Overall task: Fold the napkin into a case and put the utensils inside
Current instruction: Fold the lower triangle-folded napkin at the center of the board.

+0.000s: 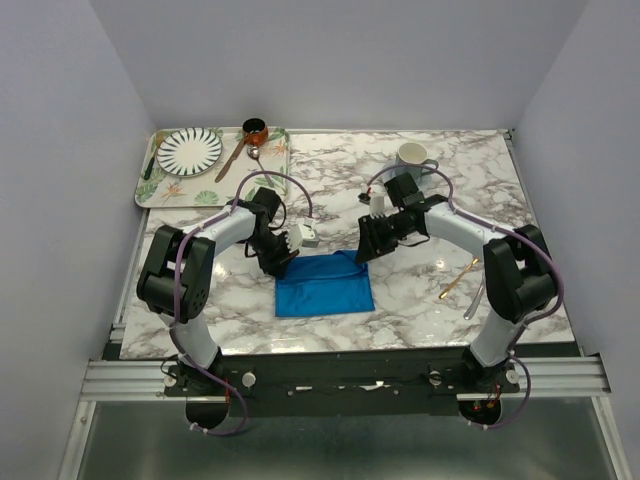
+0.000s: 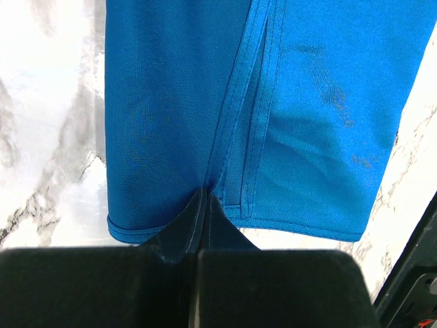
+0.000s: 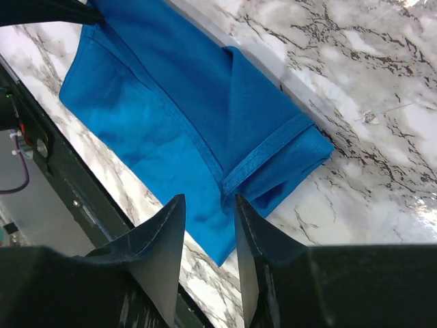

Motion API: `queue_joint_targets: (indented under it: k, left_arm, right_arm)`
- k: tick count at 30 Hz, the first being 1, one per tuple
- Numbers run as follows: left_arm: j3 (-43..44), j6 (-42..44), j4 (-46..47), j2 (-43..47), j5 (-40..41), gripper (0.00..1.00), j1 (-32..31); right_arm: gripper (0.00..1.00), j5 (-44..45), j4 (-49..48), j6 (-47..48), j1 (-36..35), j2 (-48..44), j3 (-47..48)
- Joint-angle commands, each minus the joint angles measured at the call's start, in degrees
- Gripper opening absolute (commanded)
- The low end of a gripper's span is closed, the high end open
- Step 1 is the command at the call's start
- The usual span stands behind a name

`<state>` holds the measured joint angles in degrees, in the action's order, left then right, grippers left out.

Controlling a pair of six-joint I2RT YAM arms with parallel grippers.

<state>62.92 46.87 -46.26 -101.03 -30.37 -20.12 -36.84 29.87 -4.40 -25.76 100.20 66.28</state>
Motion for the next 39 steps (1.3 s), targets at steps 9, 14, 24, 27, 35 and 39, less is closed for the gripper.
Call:
queue_joint_targets:
  k: [9,14,24,27,35,39]
  left_arm:
    - [-1.5,0.9,-0.5,-0.4,4.2,0.0,-0.2]
    - [-0.9,0.5,-2.3,1.3,3.6,0.0,-0.2]
    - [-2.2,-3.5,-3.7,6.4,0.9,0.0,-0.3]
    - [-3.8,-4.5,-2.4,5.5,0.9,0.0,-0.3]
    - [-5.6,-6.1,0.0,1.3,3.4,0.0,-0.4]
    - [-3.1,-9.2,1.6,-2.2,5.1,0.0,0.0]
  right_arm:
    - [0.25,-1.4,-0.3,-3.9,0.5,4.7,2.9]
    - [0.01,-1.0,1.7,-2.1,0.8,2.6,2.6]
    - [0.01,0.4,1.9,-0.4,0.4,5.5,0.3]
    - [0.0,1.1,1.2,-1.0,-1.2,8.0,0.7]
    - [0.01,9.8,3.4,-1.6,-2.3,13.5,2.1]
    - [0.01,13.9,4.5,-1.8,-2.3,15.8,6.3]
